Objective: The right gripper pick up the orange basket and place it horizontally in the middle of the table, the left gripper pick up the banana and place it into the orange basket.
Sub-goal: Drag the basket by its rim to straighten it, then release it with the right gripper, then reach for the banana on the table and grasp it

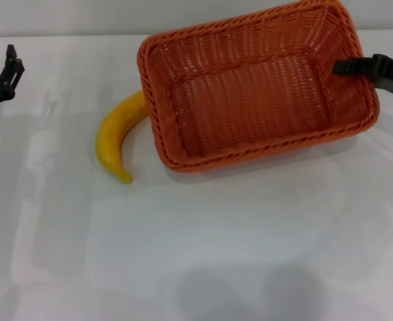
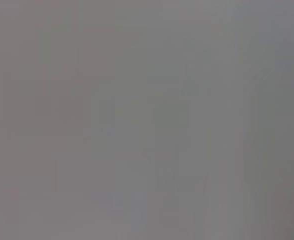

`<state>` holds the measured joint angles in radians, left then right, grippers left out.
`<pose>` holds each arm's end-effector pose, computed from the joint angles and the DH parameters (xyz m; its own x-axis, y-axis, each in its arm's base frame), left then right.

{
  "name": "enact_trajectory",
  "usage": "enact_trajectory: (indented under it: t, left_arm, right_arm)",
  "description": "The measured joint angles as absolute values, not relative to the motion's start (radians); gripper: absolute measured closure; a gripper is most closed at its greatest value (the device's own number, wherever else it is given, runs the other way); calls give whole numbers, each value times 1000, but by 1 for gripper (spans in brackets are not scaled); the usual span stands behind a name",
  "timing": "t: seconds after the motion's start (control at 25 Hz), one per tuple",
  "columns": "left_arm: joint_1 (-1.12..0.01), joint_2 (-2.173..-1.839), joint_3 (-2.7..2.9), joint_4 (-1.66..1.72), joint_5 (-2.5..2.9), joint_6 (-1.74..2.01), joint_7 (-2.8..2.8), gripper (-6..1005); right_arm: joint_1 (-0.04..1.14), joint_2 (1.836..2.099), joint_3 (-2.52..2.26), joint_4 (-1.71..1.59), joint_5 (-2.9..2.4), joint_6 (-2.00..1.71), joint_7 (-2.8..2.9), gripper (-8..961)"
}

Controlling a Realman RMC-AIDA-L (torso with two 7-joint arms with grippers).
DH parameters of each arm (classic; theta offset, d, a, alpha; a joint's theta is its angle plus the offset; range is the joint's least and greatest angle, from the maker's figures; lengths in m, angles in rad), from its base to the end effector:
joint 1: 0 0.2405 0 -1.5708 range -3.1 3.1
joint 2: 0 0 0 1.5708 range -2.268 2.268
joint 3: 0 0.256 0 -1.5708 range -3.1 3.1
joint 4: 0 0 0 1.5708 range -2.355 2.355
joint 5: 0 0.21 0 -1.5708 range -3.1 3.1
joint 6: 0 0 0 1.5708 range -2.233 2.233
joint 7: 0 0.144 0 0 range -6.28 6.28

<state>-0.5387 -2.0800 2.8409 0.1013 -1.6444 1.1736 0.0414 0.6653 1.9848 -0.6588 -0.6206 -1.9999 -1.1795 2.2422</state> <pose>-0.3328 0.3522 0.0063 0.7858 -0.0651 0.6150 0.6178 0.0385 -0.7854 0.2664 0.4155 0.0489 0.2045 -0.7235 -0.6593 -0.9627 -0.2704 -0.0018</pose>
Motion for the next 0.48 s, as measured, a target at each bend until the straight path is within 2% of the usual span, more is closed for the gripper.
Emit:
enact_trajectory:
  t: [0.16,0.4,0.48]
  left_arm:
    - [-538,-2080,2841,101,-1644,1174,41,137]
    - [-538,-2079,2841,100,-1646,1175,41,137]
    - [-538,-2079,2841,99,-1647,1176,41,137]
  right_arm:
    - [665,1986,-650,-619,-1993,-1174,2235,560]
    - [646,1994,-648,-620,-1959,-1159,2212,488]
    - [641,1997,-647,-621,-1948,-1153,2199,399]
